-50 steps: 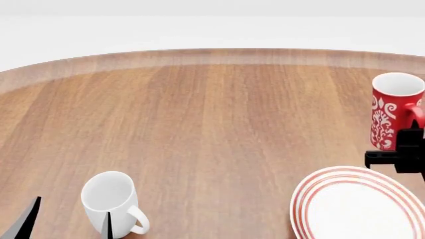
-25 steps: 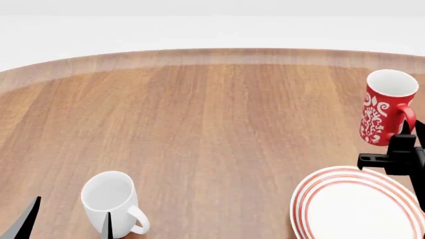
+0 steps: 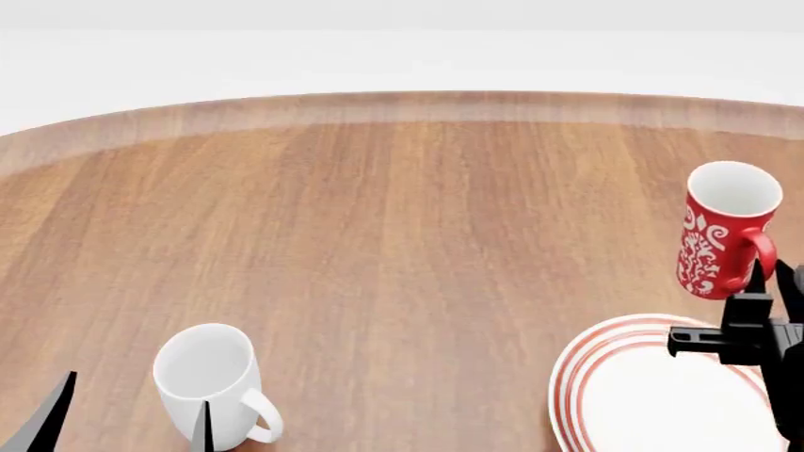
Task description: Pick up the red mug and put it on the plate
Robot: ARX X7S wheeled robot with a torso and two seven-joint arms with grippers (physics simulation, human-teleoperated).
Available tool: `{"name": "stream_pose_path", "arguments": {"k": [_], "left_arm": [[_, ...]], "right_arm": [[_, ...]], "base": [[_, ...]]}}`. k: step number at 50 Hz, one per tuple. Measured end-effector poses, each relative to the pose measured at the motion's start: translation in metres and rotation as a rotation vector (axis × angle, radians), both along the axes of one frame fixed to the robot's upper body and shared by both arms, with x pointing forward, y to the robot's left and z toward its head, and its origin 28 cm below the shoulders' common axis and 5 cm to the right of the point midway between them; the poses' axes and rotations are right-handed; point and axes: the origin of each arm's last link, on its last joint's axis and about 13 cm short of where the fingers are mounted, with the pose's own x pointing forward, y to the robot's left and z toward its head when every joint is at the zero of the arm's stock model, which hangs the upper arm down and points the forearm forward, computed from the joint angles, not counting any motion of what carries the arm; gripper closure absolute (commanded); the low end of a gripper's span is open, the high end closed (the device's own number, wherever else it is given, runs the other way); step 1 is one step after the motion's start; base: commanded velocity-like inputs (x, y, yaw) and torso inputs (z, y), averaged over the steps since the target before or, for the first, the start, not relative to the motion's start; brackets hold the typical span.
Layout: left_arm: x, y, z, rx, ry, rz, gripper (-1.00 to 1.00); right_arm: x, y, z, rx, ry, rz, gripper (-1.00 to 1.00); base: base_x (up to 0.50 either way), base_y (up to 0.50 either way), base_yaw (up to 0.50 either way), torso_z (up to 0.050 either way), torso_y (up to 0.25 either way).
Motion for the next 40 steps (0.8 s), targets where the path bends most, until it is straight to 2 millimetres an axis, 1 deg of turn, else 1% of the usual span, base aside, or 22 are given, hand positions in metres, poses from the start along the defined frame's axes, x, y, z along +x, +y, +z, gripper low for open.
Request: {"name": "stream_pose_path", "arguments": {"k": [24, 40], "left_arm": [[0.0, 0.0, 0.0, 0.006, 0.001, 0.004, -1.0], [0.0, 0.0, 0.0, 0.01, 0.004, 0.006, -1.0]], "right_arm": [[-0.019, -0.008, -0.015, -0.011, 0.07, 0.064, 1.0], [-0.022, -0.011, -0.023, 0.032, 0.097, 0.086, 1.0]], "base": [[0.0, 0.0, 0.0, 0.001, 0.0], [0.0, 0.0, 0.0, 0.0, 0.001]]}}
